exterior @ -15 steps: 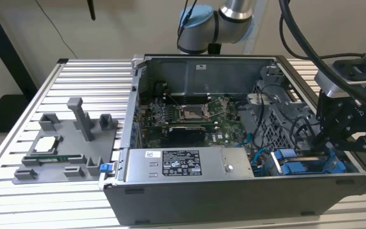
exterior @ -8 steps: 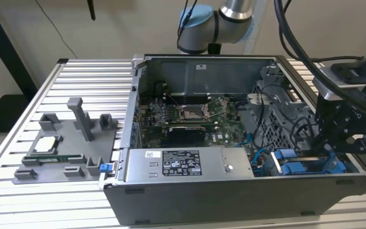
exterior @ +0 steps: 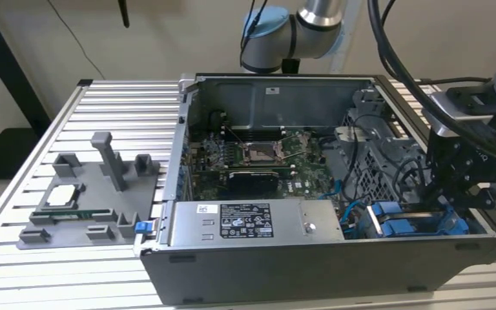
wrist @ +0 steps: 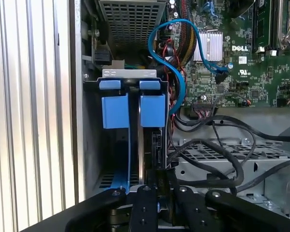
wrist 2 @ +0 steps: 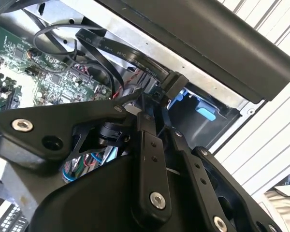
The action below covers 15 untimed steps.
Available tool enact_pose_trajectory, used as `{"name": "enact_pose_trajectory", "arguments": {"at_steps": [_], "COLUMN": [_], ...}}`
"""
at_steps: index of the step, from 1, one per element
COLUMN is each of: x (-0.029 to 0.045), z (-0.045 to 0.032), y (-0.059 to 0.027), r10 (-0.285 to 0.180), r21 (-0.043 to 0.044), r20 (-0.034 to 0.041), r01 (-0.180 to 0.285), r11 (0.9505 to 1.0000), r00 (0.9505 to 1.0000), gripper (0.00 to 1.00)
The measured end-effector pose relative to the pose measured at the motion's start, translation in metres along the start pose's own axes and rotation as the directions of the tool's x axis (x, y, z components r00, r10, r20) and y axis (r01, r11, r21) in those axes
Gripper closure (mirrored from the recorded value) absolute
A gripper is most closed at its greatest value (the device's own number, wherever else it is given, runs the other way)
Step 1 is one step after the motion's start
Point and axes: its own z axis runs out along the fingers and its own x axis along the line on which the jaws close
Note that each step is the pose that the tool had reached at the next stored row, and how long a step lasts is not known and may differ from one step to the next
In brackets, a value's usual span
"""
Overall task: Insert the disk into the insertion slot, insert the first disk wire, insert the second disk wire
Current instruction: 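Insert the second disk wire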
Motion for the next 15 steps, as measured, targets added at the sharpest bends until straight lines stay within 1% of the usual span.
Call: {"name": "enact_pose_trajectory", "arguments": {"at_steps": [3,9,11,15], "x": [0.0000,0.0000,0.0000,0.0000], "z": [0.0006,0.0001,0.0002,0.0002], "y": [0.0000,0.0000,0.0004,0.0004], "r10": [0.000,0.000,0.000,0.000], "r21": [0.0000,0.0000,0.0025,0.0033], "r20": [0.0010,0.0000,0.0001,0.0001], "r01": [0.000,0.000,0.000,0.000], "r11": [1.0000,1.0000,1.0000,1.0000], "r00": [1.0000,1.0000,1.0000,1.0000], "gripper": [1.00,1.00,1.00,1.00]}}
